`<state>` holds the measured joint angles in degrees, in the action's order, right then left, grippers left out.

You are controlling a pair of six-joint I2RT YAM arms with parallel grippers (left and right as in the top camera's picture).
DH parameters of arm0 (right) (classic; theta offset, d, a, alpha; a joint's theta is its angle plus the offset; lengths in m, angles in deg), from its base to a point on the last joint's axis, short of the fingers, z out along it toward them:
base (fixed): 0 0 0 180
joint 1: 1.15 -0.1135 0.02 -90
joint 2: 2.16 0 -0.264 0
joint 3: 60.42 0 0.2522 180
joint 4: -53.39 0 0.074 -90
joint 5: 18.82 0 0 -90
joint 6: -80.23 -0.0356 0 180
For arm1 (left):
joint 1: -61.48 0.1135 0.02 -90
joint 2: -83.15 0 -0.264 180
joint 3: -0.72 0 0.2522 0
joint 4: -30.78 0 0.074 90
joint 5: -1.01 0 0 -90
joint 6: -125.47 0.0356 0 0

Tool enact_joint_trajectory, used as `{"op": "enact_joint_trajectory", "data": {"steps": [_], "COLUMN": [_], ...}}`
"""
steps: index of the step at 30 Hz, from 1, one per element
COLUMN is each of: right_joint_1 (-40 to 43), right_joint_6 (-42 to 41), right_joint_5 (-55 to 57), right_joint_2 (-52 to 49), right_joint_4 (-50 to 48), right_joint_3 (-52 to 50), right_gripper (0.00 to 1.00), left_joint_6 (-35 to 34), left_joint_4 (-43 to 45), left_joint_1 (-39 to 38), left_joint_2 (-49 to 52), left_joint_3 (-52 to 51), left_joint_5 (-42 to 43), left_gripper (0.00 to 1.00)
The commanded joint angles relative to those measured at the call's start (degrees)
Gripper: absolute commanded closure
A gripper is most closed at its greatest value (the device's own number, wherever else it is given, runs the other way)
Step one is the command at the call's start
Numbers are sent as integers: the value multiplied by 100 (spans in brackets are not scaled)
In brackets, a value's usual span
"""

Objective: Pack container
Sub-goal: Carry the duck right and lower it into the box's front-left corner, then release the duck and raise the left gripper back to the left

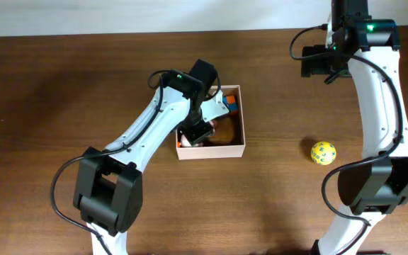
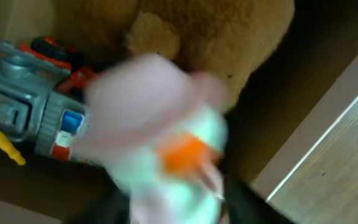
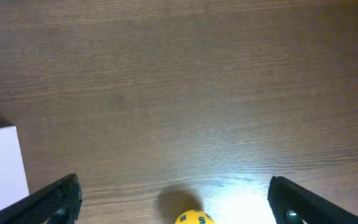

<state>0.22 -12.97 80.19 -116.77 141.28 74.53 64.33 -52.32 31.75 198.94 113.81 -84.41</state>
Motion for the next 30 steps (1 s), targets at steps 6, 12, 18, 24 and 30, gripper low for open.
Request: {"op": "enact_joint_trajectory", "data": {"steps": [6,12,18,24,30], "right_joint_1": [15,15,15,15,15], "right_joint_6": [-42,-42,-42,-42,-42], "right_joint_5": [68,68,68,68,68], "right_joint_2": [22,22,22,22,22], "right_joint_4": [-11,-11,-11,-11,-11], "right_joint_3": [98,98,98,98,98], "right_gripper": [1,1,1,1,1], "left_joint_6": [-35,-343,-2013,-3630,-3720], "left_joint_4": [-85,-339,-223,15,140], "left_joint_1": [-11,35,516,1318,2028], "left_joint_2": [22,11,9,15,31], "left_joint_3": [229,1189,2308,2599,2597], "left_joint_5": [468,391,-374,-1062,-1189], "left_gripper": [29,27,27,13,1]}}
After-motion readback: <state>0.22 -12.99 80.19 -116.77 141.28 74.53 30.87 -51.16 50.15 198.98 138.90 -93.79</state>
